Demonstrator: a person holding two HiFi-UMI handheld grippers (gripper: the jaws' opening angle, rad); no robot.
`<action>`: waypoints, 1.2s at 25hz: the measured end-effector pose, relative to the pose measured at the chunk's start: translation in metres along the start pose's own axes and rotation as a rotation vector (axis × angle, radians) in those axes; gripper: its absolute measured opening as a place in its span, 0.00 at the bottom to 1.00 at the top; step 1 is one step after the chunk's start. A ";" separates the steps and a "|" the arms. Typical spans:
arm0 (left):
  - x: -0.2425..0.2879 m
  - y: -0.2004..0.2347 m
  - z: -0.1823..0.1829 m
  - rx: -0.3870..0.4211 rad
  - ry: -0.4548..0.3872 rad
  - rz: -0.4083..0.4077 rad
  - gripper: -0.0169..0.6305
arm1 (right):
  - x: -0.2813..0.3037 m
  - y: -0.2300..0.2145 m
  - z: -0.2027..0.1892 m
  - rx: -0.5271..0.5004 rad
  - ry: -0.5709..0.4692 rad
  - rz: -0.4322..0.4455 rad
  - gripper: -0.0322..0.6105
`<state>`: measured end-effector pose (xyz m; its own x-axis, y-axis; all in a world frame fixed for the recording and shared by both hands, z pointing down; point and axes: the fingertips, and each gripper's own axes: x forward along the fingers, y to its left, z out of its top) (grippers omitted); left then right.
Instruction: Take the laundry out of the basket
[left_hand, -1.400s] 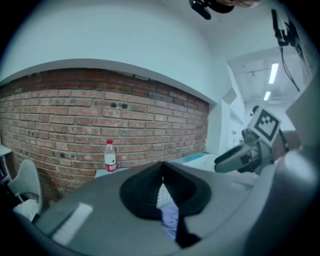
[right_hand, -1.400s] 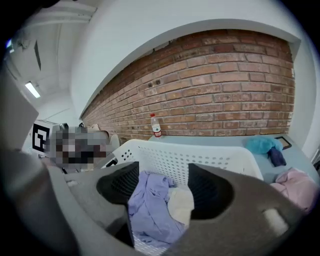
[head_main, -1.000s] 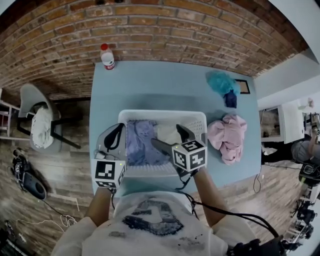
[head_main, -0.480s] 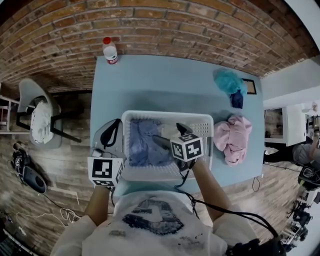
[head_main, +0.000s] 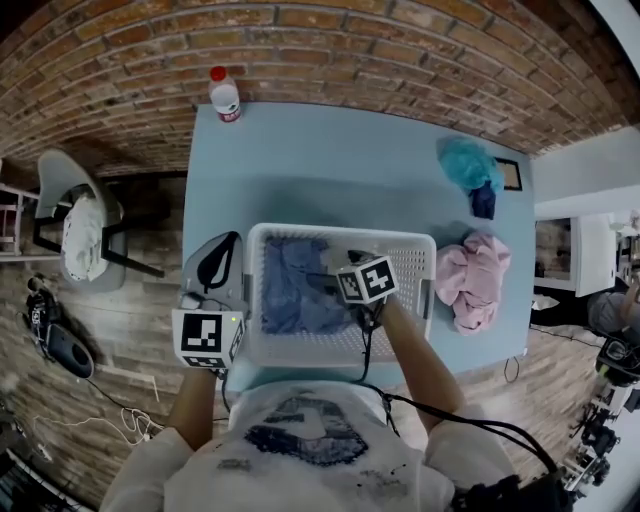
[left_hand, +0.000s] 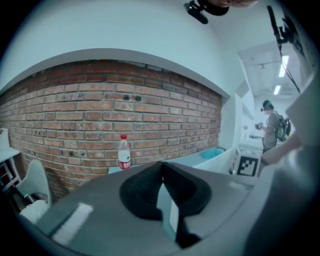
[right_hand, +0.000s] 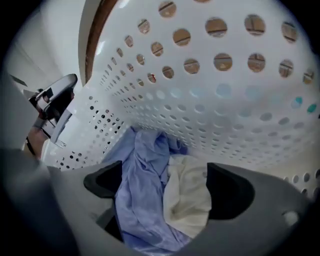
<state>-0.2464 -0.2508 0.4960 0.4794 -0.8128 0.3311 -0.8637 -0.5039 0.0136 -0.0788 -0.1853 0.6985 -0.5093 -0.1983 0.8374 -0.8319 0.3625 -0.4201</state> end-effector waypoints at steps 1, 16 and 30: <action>0.001 0.000 -0.001 -0.002 0.002 -0.001 0.01 | 0.004 -0.002 -0.002 -0.005 0.015 0.000 0.87; 0.002 0.006 -0.014 -0.024 0.027 0.002 0.01 | 0.037 0.038 -0.025 -0.172 0.156 0.056 0.87; -0.001 0.007 -0.018 -0.043 0.027 0.001 0.01 | 0.060 0.051 -0.031 -0.419 0.210 -0.084 0.87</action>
<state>-0.2561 -0.2484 0.5123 0.4745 -0.8050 0.3561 -0.8704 -0.4894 0.0534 -0.1446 -0.1509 0.7382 -0.3527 -0.0704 0.9331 -0.6860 0.6976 -0.2067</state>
